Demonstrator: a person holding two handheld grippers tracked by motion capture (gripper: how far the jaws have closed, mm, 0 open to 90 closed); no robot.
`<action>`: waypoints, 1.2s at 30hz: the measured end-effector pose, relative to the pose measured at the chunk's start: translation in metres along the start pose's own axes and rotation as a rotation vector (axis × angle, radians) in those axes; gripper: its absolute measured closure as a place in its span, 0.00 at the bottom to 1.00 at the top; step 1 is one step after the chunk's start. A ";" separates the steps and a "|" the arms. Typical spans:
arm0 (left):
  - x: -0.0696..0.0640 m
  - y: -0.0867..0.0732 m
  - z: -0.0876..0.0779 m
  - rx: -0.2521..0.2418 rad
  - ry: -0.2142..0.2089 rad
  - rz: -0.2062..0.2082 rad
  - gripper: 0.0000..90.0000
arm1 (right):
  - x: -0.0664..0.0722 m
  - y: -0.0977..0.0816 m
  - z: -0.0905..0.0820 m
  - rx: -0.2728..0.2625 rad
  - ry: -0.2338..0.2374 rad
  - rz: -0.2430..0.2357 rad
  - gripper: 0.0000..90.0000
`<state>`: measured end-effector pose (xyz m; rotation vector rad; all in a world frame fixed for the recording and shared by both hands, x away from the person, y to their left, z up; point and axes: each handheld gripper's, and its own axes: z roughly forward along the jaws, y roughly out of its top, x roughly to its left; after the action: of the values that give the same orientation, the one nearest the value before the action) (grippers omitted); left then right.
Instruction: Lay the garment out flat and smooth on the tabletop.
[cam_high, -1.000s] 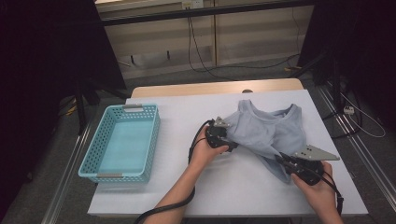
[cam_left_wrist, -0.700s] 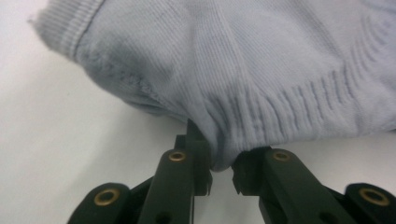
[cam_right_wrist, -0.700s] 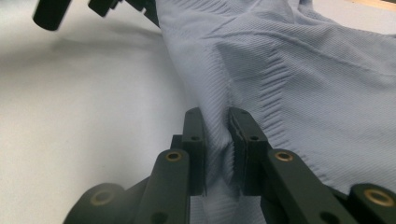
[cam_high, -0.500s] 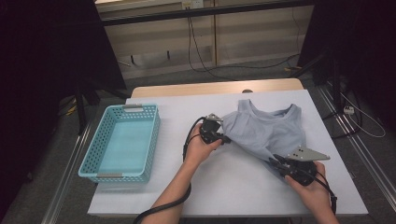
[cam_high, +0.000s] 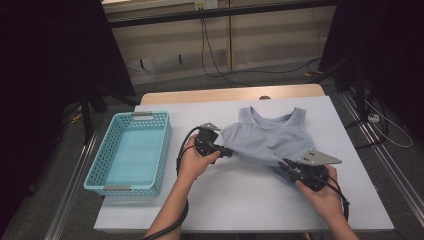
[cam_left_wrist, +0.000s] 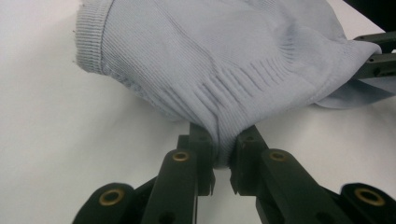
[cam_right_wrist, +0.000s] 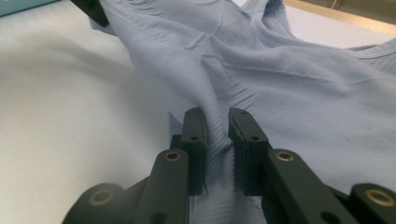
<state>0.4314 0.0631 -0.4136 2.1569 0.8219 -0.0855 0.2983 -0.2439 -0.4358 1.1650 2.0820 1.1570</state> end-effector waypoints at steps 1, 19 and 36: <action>0.001 -0.002 -0.003 -0.001 0.005 -0.008 0.91 | 0.002 0.001 0.002 0.003 -0.005 -0.013 0.86; 0.006 -0.017 -0.018 -0.019 0.040 -0.028 0.85 | -0.003 0.010 0.030 0.013 -0.009 0.015 0.87; 0.012 -0.032 -0.010 -0.006 0.094 -0.010 0.37 | -0.015 0.007 0.038 0.025 0.000 0.073 0.87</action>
<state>0.4200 0.0913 -0.4322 2.1649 0.8849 0.0132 0.3368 -0.2384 -0.4495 1.2617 2.0750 1.1671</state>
